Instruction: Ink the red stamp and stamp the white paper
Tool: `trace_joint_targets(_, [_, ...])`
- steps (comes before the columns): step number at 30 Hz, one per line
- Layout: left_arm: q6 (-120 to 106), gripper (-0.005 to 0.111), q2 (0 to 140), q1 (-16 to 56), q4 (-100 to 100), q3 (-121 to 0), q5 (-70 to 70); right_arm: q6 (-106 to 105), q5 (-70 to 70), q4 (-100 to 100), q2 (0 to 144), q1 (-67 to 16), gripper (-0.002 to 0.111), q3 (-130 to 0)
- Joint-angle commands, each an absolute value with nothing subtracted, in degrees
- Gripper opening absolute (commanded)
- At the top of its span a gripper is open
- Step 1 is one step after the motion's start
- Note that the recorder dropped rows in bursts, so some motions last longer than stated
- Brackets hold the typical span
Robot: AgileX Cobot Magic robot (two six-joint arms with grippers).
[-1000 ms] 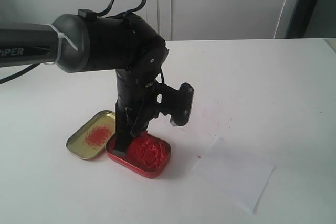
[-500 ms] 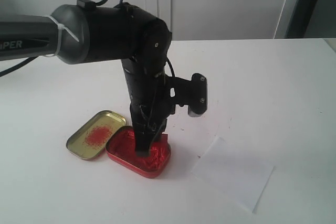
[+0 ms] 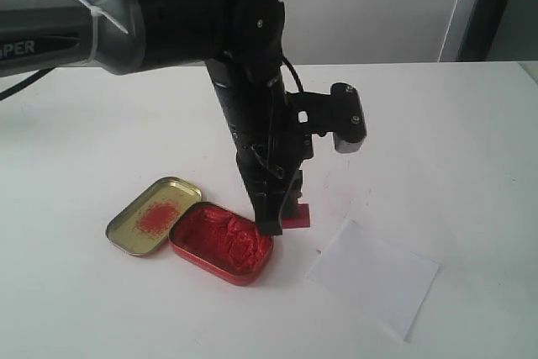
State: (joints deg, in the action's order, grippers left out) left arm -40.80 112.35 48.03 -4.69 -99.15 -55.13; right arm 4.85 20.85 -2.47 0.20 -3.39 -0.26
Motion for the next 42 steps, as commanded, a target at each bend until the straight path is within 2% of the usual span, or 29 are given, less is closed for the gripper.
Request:
trace_joint_targets(1, [-39.46,0.000,114.66,50.39,-6.85,-102.50,-56.73,4.87,20.04,-2.81,0.00,-3.42,0.000,0.00])
trace_joint_targets(9, [-35.21,0.000,121.62,56.14,-3.78,-111.40,-58.45,4.87,20.04,-2.81,0.00,-3.42,0.000,0.00])
trace_joint_targets(17, [-25.22,0.000,126.94,56.76,-3.83,-118.81,-61.46,4.87,20.04,-2.81,0.00,-3.42,0.000,0.00])
trace_joint_targets(27, [-17.26,0.000,129.63,60.09,4.16,-120.12,-60.39,4.87,20.04,-2.81,0.00,-3.42,0.000,0.00])
trace_joint_targets(42, [-9.56,0.000,130.05,59.84,3.94,-120.12,-59.53,4.87,20.04,-2.81,0.00,-3.42,0.000,0.00])
